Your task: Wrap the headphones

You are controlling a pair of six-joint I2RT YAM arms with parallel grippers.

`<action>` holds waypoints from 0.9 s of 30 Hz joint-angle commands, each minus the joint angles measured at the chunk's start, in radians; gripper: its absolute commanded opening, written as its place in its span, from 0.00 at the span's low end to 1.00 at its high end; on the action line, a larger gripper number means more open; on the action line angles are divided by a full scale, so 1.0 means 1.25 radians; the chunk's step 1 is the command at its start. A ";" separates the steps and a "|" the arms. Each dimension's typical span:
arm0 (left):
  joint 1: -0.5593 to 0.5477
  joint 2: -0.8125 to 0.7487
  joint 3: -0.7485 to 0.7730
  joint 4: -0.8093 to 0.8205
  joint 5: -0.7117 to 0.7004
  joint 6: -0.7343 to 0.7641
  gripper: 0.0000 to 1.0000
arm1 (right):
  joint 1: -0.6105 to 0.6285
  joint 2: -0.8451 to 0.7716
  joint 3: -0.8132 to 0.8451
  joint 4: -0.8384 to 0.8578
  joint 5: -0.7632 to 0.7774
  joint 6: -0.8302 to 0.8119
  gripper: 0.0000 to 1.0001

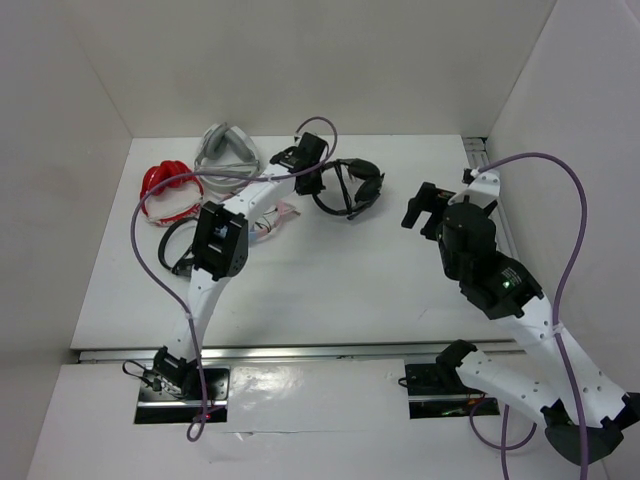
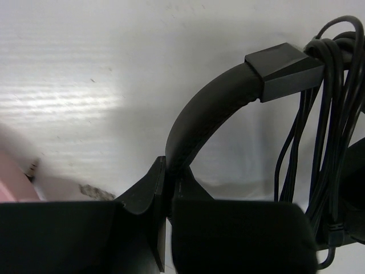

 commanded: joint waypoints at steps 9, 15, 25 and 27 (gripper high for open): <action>0.083 0.072 0.130 0.098 -0.035 -0.110 0.00 | 0.007 -0.022 -0.025 -0.013 -0.017 0.011 1.00; 0.144 0.141 0.138 0.139 0.039 -0.168 0.00 | 0.007 -0.013 -0.041 -0.005 -0.034 0.004 1.00; 0.173 0.176 0.153 0.199 0.049 -0.168 0.37 | 0.022 0.014 -0.049 0.013 -0.041 -0.003 1.00; 0.173 0.176 0.162 0.207 0.056 -0.175 0.58 | 0.022 0.014 -0.049 0.005 -0.041 -0.003 1.00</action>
